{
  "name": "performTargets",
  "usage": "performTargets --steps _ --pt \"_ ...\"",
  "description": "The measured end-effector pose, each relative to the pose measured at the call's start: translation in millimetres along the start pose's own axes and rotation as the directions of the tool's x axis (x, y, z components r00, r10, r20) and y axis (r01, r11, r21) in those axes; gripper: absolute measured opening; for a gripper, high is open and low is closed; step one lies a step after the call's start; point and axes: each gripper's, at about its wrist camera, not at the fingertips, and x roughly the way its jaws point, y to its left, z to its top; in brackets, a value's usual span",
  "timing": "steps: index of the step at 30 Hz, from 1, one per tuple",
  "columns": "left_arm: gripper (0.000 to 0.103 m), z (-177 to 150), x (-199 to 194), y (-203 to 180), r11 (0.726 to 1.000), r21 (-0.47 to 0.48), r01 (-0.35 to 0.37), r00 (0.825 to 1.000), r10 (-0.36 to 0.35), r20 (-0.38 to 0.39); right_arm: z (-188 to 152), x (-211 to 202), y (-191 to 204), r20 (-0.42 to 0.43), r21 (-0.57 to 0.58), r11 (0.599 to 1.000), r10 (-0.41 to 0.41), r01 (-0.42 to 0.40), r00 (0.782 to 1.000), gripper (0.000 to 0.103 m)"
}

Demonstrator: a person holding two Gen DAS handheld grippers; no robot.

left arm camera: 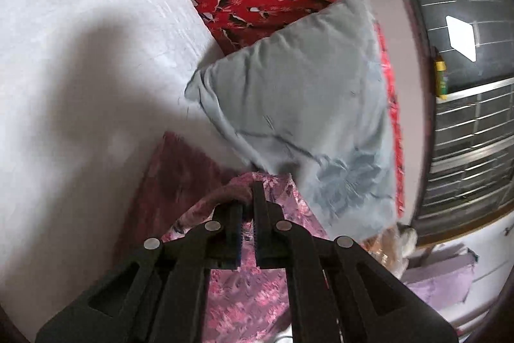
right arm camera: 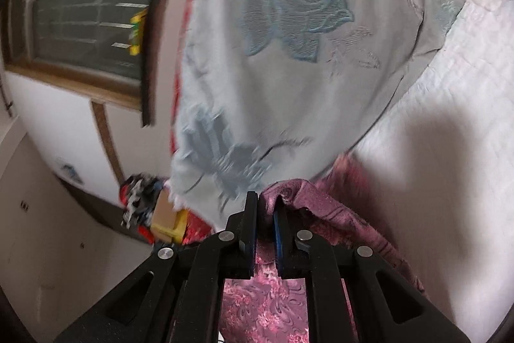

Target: Fold small clothes

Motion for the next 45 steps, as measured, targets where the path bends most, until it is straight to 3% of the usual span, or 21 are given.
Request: performTargets --steps 5,8,10,12,15,19,21,23,24,26,27,29,30,32,34,35,37,39,41,43,45 --pt "0.003 14 50 28 0.989 -0.047 -0.140 0.988 0.136 -0.067 6 40 -33 -0.080 0.043 0.982 -0.179 0.183 0.981 0.013" --pt "0.003 17 52 54 0.986 -0.152 -0.072 0.993 0.056 -0.105 10 26 -30 -0.047 0.024 0.988 -0.153 0.155 0.987 0.015" --pt "0.004 17 37 62 0.982 -0.189 0.017 0.996 -0.033 -0.084 15 -3 -23 0.064 -0.004 0.996 -0.094 0.094 0.994 0.038" --pt "0.011 13 22 61 0.979 -0.187 0.077 0.994 -0.091 -0.068 17 -16 -20 0.102 -0.042 0.992 -0.117 0.121 0.988 0.050" --pt "0.040 1 12 48 0.987 -0.126 0.096 0.993 -0.103 -0.052 12 1 -18 0.001 -0.144 0.955 -0.262 0.260 0.965 0.050" --pt "0.046 -23 19 28 0.995 -0.034 0.095 0.992 -0.097 -0.074 -7 38 -17 -0.066 -0.223 0.908 -0.376 0.354 0.924 0.049" --pt "0.046 -28 35 22 0.999 0.032 -0.026 0.995 0.029 -0.091 -13 50 -10 -0.074 -0.265 0.902 -0.371 0.341 0.926 0.014" --pt "0.042 -29 48 23 0.992 0.075 -0.098 0.991 0.104 -0.083 -16 46 1 0.004 -0.305 0.889 -0.359 0.343 0.933 0.009" --pt "0.033 -28 51 24 0.990 0.077 -0.115 0.990 0.121 -0.075 -15 47 -2 0.008 -0.292 0.882 -0.386 0.371 0.923 0.009" --pt "0.016 -23 57 29 0.983 0.070 -0.170 0.983 0.174 -0.063 -10 54 -21 -0.039 -0.242 0.841 -0.508 0.485 0.861 0.010" --pt "0.010 -21 54 35 0.984 0.041 -0.175 0.982 0.177 -0.068 -9 48 -23 -0.041 -0.219 0.851 -0.496 0.477 0.867 0.008" --pt "0.011 -21 46 41 0.990 -0.011 -0.139 0.987 0.138 -0.078 -11 31 -7 0.032 -0.228 0.831 -0.514 0.507 0.857 0.020" --pt "0.011 -24 38 40 0.991 -0.011 -0.131 0.989 0.129 -0.071 -14 21 3 0.053 -0.251 0.838 -0.487 0.484 0.872 0.020" --pt "0.017 -34 20 35 0.993 0.030 -0.117 0.993 0.117 -0.030 -28 7 24 0.037 -0.321 0.873 -0.376 0.368 0.926 0.020" --pt "0.044 -58 6 24 0.993 0.069 -0.095 0.995 0.094 0.014 -48 3 38 0.005 -0.390 0.869 -0.327 0.303 0.945 0.022" --pt "0.050 -71 0 21 0.992 0.085 -0.092 0.995 0.089 0.035 -61 5 42 -0.025 -0.426 0.860 -0.320 0.279 0.947 0.023" --pt "0.060 -95 -4 17 0.988 0.116 -0.101 0.993 0.092 0.075 -79 14 36 -0.068 -0.462 0.838 -0.361 0.291 0.930 0.023" --pt "0.060 -110 6 15 0.975 0.150 -0.161 0.984 0.147 0.101 -87 23 6 -0.140 -0.453 0.814 -0.466 0.362 0.873 0.021" --pt "0.059 -116 23 9 0.935 0.222 -0.275 0.960 0.255 0.113 -87 10 0 -0.105 -0.412 0.836 -0.438 0.362 0.893 0.013" --pt "0.059 -123 25 -3 0.891 0.308 -0.332 0.942 0.300 0.149 -79 0 6 -0.129 -0.373 0.851 -0.441 0.369 0.888 0.017" --pt "0.059 -126 20 -8 0.880 0.334 -0.337 0.941 0.302 0.154 -71 -21 15 -0.047 -0.393 0.829 -0.450 0.398 0.892 0.021"
